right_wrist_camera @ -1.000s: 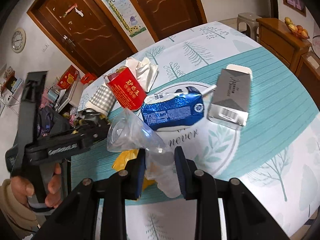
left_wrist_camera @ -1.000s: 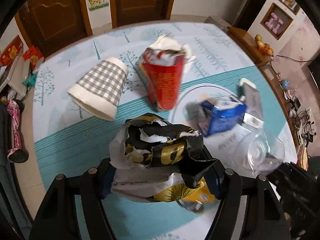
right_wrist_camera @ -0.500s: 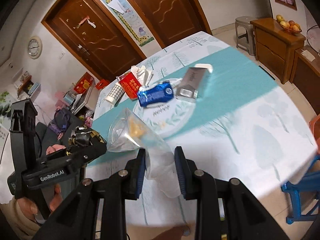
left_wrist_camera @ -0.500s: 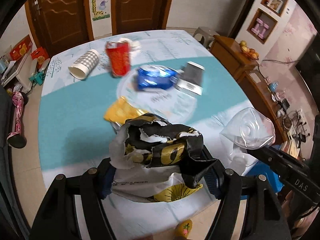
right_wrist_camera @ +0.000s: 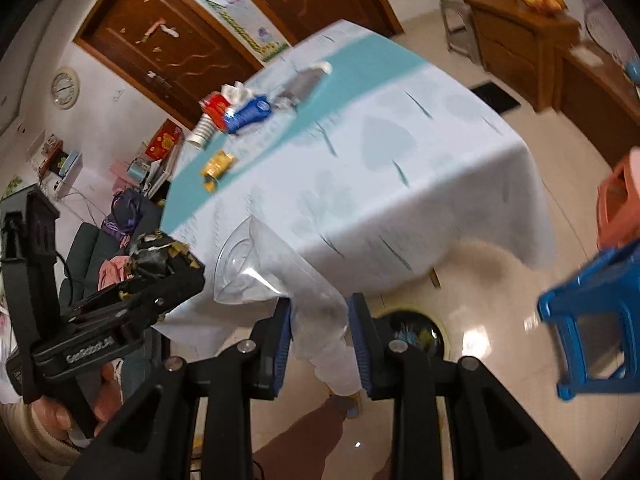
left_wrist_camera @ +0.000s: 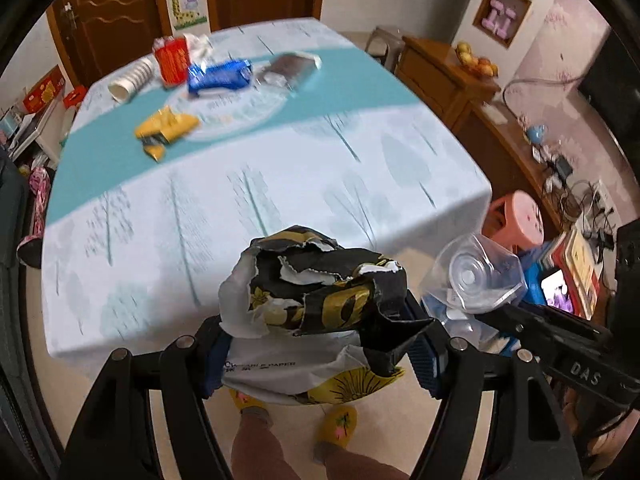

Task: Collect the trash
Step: 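Carry the chip bag and plastic cup with both grippers over the bin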

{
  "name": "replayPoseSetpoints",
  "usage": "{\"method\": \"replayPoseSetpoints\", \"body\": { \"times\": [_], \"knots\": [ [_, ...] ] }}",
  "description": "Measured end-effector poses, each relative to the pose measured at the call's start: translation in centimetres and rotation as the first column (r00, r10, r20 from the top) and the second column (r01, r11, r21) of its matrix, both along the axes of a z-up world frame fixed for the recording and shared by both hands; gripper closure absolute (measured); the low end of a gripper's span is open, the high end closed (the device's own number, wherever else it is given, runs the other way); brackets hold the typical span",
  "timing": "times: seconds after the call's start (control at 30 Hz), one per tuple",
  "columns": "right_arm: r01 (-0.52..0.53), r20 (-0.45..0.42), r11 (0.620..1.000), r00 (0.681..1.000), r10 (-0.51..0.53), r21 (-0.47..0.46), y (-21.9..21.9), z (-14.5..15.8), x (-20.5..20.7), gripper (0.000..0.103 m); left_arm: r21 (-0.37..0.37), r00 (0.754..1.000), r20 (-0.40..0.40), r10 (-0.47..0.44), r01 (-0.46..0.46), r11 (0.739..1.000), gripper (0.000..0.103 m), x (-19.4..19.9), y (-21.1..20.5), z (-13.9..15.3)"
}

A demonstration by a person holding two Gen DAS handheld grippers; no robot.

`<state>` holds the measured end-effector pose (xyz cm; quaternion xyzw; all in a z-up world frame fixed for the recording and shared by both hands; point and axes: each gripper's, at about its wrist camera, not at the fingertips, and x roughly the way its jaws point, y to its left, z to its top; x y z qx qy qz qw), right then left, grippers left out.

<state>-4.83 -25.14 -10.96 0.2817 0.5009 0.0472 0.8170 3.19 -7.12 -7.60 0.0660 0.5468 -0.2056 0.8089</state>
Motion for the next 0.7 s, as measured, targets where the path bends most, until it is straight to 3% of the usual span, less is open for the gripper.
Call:
{"method": "replayPoseSetpoints", "body": {
  "times": [0.37,0.7],
  "knots": [
    [0.083,-0.118,0.993,0.99,-0.073,0.08,-2.0,-7.0,-3.7,0.075,0.075,0.997,-0.055,-0.05,0.054,0.996,0.031,-4.2,-2.7,-6.0],
    [0.134,-0.199,0.989,0.973,-0.12,0.059,-1.1,-16.1,-3.9,0.075,0.097,0.994,-0.096,-0.055,0.064,0.993,0.031,-4.3,-2.4,-16.9]
  ]
}}
